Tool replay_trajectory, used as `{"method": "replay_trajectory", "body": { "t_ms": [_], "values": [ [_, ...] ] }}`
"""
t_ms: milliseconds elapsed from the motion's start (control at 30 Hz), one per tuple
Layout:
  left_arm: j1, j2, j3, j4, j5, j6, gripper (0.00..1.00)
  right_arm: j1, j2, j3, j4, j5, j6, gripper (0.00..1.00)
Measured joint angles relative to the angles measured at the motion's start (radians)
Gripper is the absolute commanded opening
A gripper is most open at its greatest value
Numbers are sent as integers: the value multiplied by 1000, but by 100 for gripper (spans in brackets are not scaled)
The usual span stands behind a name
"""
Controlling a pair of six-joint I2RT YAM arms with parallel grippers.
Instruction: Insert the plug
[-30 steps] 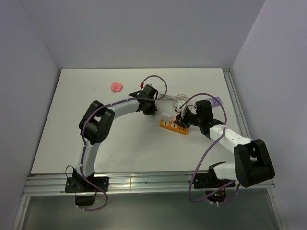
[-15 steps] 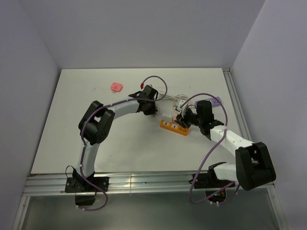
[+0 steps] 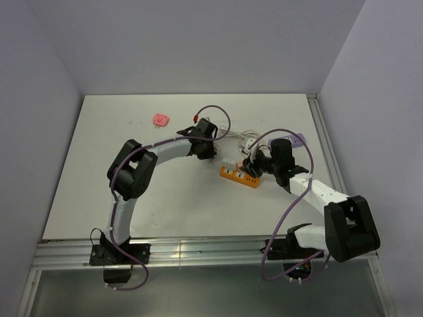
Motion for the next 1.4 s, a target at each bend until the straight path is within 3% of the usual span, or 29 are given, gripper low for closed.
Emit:
{"method": "replay_trajectory", "body": {
  "t_ms": [1400],
  "values": [
    [-3, -9, -13, 2, -3, 6, 0, 49, -60, -21, -5, 2, 38, 0]
  ]
}}
